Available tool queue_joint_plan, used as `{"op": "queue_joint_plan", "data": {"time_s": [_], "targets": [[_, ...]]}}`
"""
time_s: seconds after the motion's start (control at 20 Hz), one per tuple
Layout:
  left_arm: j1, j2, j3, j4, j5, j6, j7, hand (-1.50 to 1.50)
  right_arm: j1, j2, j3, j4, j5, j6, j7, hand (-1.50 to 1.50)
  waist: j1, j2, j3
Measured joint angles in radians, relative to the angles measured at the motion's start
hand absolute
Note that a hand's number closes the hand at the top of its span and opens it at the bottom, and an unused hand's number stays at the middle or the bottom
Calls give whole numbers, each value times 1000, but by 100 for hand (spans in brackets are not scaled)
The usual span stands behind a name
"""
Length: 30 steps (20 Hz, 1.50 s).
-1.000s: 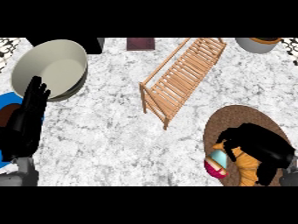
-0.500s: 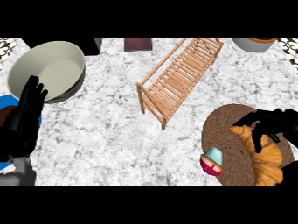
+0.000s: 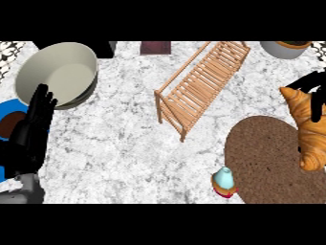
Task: Pick the croissant from the placemat and place it in the tiered shelf
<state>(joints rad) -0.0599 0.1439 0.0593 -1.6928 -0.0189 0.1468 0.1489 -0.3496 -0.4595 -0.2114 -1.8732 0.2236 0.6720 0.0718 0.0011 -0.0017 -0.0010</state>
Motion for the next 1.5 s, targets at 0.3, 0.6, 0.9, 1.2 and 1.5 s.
{"op": "queue_joint_plan", "data": {"time_s": [0.3, 0.6, 0.9, 1.2, 1.5], "targets": [[-17, -10, -8, -18, -11, 3, 35, 0, -125, 34, 20, 170, 67, -80, -17, 150, 7, 2, 1], [-20, -5, 13, 7, 4, -20, 6, 0, -244, 95, 60, 346, 139, -182, -47, 150, 9, 4, 1], [-25, -1, 17, -16, 4, -28, 36, 0, -325, 165, 96, 551, 226, -325, -150, 150, 12, 4, 1], [-51, -9, 14, 4, -14, -19, 42, 0, -446, 197, 91, 792, 268, -426, -271, 150, 14, 5, 1], [-28, -18, 14, 9, -13, -26, 10, 0, -533, 254, 88, 966, 303, -525, -301, 150, 16, 6, 1]]}}
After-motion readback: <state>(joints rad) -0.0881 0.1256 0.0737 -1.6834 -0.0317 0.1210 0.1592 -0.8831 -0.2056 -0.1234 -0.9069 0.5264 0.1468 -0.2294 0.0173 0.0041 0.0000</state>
